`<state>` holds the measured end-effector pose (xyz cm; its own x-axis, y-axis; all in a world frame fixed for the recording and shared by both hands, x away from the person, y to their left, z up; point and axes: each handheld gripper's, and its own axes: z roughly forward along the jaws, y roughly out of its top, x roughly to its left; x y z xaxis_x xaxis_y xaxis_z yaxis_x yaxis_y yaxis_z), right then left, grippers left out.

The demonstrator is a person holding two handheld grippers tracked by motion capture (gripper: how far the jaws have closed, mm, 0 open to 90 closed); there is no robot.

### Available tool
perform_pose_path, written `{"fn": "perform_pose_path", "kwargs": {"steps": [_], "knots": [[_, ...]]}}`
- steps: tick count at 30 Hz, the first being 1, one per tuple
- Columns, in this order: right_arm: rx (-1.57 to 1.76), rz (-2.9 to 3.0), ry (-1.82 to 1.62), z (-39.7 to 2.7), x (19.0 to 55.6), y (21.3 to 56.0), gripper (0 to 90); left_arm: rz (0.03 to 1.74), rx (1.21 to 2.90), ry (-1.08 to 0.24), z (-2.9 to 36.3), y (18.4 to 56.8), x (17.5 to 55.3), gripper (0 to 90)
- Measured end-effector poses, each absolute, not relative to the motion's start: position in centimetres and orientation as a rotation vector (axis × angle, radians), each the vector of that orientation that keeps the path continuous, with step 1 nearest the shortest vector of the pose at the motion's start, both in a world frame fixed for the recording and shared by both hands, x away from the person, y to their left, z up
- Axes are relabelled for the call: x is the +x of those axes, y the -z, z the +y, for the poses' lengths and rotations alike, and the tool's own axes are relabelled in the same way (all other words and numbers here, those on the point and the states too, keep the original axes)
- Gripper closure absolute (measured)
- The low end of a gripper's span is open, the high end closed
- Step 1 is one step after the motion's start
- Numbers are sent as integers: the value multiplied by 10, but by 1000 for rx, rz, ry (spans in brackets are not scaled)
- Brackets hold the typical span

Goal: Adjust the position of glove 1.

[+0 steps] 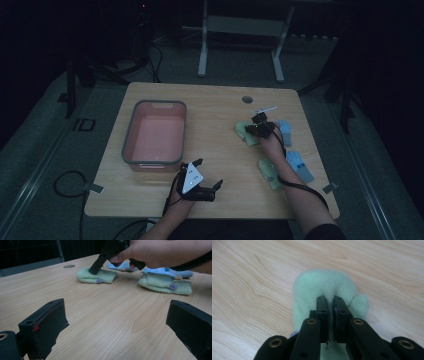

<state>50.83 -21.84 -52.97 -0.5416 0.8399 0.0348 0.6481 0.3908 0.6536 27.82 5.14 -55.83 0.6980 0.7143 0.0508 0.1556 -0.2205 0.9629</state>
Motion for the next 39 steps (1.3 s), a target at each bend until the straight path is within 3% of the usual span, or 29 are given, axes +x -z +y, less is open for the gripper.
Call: {"fn": "perform_pose_path", "kwargs": {"steps": [10,21,39], "knots": [[1323,2262,-977,-210,480,487,864,703,1749,-600,51,558,279,27],[1383,2082,-1062,-189,419,443,864,709,1741,-612,51,558,278,27],[1555,2000,-1106,-161,360,496,865,712,1738,-625,51,559,277,29]]}}
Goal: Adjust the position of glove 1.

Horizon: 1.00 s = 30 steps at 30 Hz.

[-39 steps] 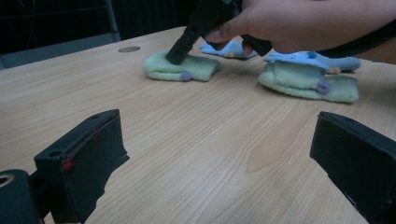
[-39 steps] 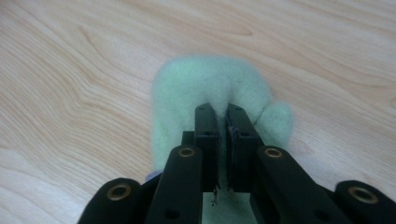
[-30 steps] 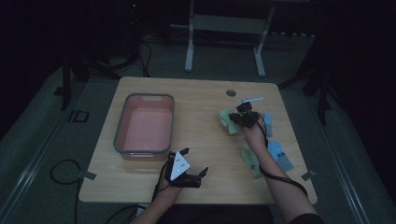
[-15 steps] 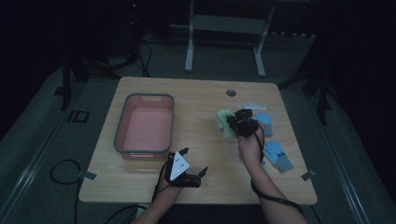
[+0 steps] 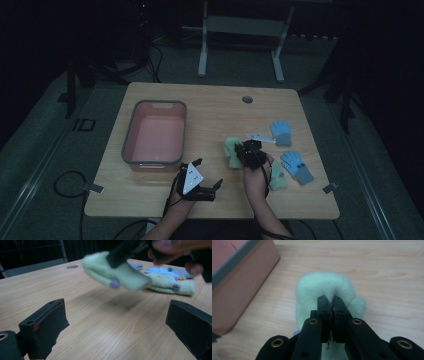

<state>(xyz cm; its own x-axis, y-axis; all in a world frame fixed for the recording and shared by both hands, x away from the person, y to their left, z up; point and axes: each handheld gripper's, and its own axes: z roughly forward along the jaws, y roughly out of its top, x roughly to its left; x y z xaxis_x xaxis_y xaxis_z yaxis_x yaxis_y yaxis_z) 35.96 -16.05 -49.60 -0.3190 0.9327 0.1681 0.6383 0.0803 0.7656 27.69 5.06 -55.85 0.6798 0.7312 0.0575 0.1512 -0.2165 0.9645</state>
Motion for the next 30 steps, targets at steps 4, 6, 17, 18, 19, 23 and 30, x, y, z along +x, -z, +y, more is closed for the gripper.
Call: {"fn": "perform_pose_path", "kwargs": {"steps": [4,6,17,18,19,23,30], "knots": [[1598,1975,-1129,-157,356,510,868,717,1734,-626,51,558,277,29],[1619,1959,-1134,-156,357,514,868,715,1731,-630,51,559,276,29],[1653,1968,-1013,-151,363,539,839,706,1733,-621,51,559,277,29],[1665,1970,-1005,-150,365,545,794,707,1735,-619,51,559,277,29],[1660,1979,-997,-150,366,548,770,708,1736,-620,51,559,277,29],[1635,2003,-1006,-148,368,545,628,705,1732,-620,52,559,277,29],[1547,2055,-1021,-154,372,526,494,708,1733,-607,52,559,278,29]]}}
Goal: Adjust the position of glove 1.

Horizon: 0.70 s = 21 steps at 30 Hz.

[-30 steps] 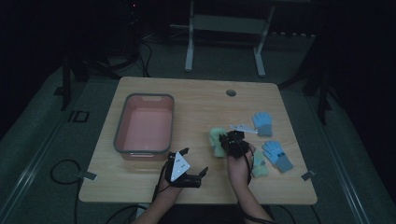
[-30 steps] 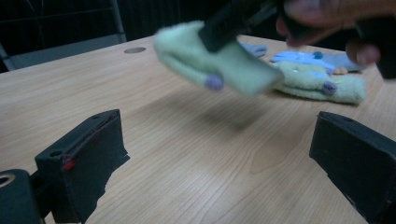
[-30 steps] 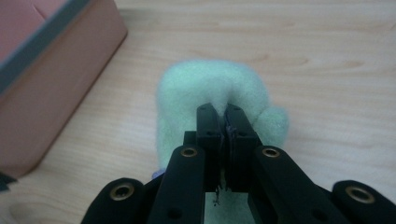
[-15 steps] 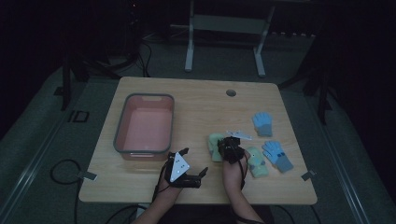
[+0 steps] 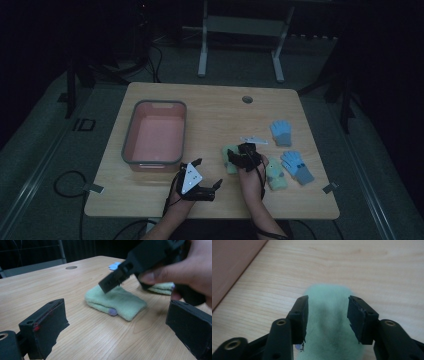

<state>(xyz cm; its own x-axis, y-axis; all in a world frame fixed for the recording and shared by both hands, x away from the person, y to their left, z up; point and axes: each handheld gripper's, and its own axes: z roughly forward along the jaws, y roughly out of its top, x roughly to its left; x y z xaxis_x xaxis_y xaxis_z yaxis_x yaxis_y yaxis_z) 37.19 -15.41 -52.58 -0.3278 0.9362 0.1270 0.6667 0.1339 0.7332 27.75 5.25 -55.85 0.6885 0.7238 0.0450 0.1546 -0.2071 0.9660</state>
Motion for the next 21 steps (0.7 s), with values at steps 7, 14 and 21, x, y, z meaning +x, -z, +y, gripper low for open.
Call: {"fn": "perform_pose_path", "kwargs": {"steps": [7,14,21], "knots": [[1357,2117,-1054,-164,378,493,485,707,1735,-606,52,558,278,29],[1245,2174,-1051,-194,381,477,503,703,1737,-604,52,558,278,29],[1193,2253,-1067,-234,382,472,549,709,1738,-594,53,558,279,30]]}}
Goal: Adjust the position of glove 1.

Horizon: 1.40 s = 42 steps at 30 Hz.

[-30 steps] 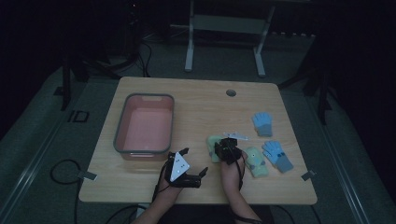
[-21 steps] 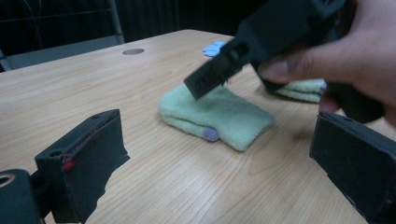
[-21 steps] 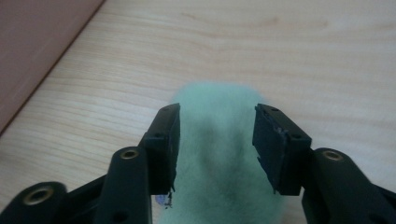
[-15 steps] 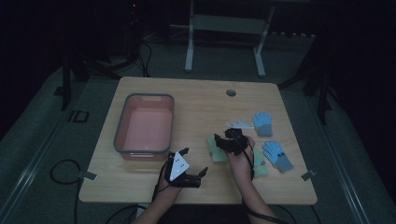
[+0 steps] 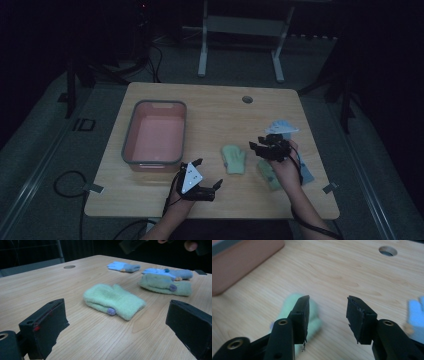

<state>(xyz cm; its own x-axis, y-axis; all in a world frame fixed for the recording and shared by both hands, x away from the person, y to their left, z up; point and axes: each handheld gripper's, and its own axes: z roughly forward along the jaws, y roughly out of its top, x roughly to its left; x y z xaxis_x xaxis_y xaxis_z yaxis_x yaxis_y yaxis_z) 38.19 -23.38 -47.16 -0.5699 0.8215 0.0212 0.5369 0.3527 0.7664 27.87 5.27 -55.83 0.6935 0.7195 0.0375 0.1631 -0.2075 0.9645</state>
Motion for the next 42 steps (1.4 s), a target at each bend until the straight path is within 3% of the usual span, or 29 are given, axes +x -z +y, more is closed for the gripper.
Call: {"fn": "perform_pose_path", "kwargs": {"steps": [12,22,27,36,42], "knots": [[1183,2360,-1001,-299,357,496,588,695,1747,-595,52,558,278,34],[1214,2435,-925,-309,345,532,593,693,1759,-609,50,558,278,36],[1185,2448,-872,-303,342,535,638,695,1755,-610,50,558,278,36],[1194,2463,-812,-295,343,530,846,699,1753,-611,50,558,278,36],[1278,2337,-885,-286,344,510,862,698,1753,-611,51,558,278,36]]}}
